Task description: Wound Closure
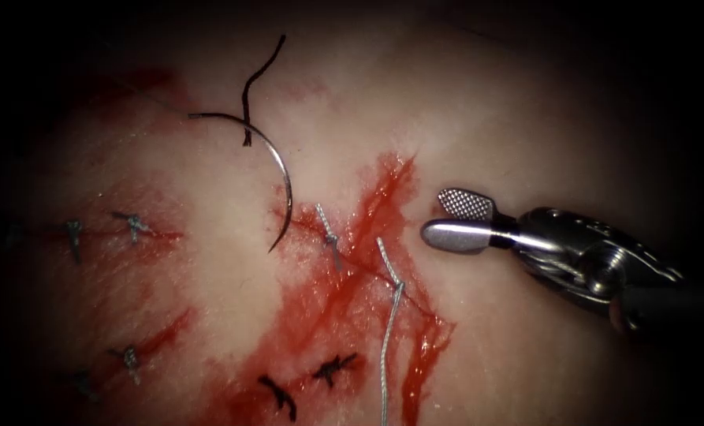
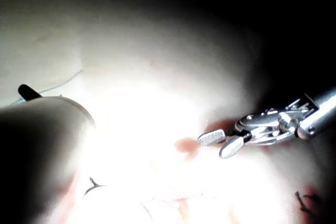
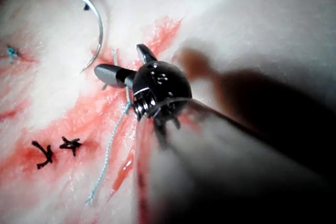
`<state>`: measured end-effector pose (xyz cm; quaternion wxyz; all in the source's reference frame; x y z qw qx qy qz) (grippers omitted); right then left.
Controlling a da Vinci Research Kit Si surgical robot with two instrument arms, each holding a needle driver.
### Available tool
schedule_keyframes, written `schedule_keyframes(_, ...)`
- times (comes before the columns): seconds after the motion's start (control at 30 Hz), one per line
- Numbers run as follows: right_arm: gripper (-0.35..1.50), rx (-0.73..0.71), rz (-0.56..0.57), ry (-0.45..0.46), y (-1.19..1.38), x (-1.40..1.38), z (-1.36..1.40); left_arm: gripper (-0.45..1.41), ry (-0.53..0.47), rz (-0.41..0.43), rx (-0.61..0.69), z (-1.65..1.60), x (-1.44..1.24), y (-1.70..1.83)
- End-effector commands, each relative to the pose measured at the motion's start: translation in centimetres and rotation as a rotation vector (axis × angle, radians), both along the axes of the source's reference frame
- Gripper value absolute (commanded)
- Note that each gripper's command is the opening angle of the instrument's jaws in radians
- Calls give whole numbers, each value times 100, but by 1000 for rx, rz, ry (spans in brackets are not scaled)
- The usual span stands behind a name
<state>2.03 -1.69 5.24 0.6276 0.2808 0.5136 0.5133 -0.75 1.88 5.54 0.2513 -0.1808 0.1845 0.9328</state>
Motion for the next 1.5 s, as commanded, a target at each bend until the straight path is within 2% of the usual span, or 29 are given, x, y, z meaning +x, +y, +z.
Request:
schedule_keyframes(0.03,131,5,19,-5,9,-2,-2,76,-30,55,-2,20,-3,-26)
schedule_keyframes(0.07,131,7,19,-5,10,-4,-3,74,-27,98,32,30,-2,-46)
schedule_keyframes(0.13,131,7,17,-3,10,-8,-4,118,28,257,247,56,-5,-95)
schedule_keyframes(0.2,131,7,15,-3,8,-8,-5,140,84,442,453,73,-12,-134)
schedule_keyframes(0.23,131,7,15,-2,7,-8,-5,126,89,461,539,74,-18,-146)
schedule_keyframes(0.33,131,7,14,-2,5,-8,-7,116,61,511,659,62,-35,-159)
schedule_keyframes(0.4,130,7,13,-2,4,-7,-7,104,46,504,657,45,-46,-160)
schedule_keyframes(0.5,130,6,13,-2,3,-7,-7,101,-39,490,575,17,-72,-157)
schedule_keyframes(0.53,130,5,12,-2,2,-8,-6,99,-81,450,529,0,-93,-161)
schedule_keyframes(0.57,128,5,12,-1,2,-8,-6,99,-87,453,519,-6,-104,-165)
schedule_keyframes(0.67,128,5,11,-1,2,-9,-7,99,-149,519,518,-20,-143,-177)
schedule_keyframes(0.8,128,4,10,0,1,-11,-7,86,-223,596,482,-37,-188,-194)
schedule_keyframes(0.83,124,4,10,0,1,-11,-7,64,-259,545,519,-40,-202,-201)
schedule_keyframes(0.87,124,4,10,0,1,-11,-7,64,-259,545,519,-40,-202,-201)
schedule_keyframes(0.9,124,4,9,0,1,-11,-7,22,-275,492,556,-40,-207,-204)
schedule_keyframes(0.93,124,4,9,0,0,-10,-7,-45,-289,350,643,-35,-213,-209)
schedule_keyframes(0.97,123,4,9,0,0,-10,-7,-45,-269,259,694,-30,-216,-208)
schedule_keyframes(1.03,121,4,8,0,-1,-10,-8,-45,-251,258,743,-12,-216,-207)
schedule_keyframes(1.07,118,4,8,0,-1,-10,-8,-18,-326,167,879,4,-212,-209)
schedule_keyframes(1.1,116,3,8,0,-2,-10,-8,21,-375,131,923,11,-211,-210)
schedule_keyframes(1.13,116,3,8,0,-2,-10,-8,74,-429,109,958,20,-209,-213)
schedule_keyframes(1.17,116,3,8,0,-2,-10,-7,115,-470,129,941,26,-208,-215)
schedule_keyframes(1.23,116,1,8,0,-3,-9,-6,137,-558,126,905,40,-204,-223)
schedule_keyframes(1.27,116,0,8,0,-4,-9,-6,127,-585,55,915,46,-201,-227)
schedule_keyframes(1.3,116,-1,7,0,-5,-8,-5,122,-653,-88,979,60,-196,-239)
schedule_keyframes(1.33,116,-2,7,0,-6,-8,-4,111,-712,-168,1096,67,-193,-247)
schedule_keyframes(1.37,116,-3,6,0,-7,-8,-4,100,-798,-213,1240,77,-190,-260)
schedule_keyframes(1.47,116,-4,5,0,-8,-8,-3,68,-929,-281,1372,84,-188,-280)
schedule_keyframes(1.5,116,-5,5,0,-8,-8,-2,51,-973,-300,1416,85,-188,-286)
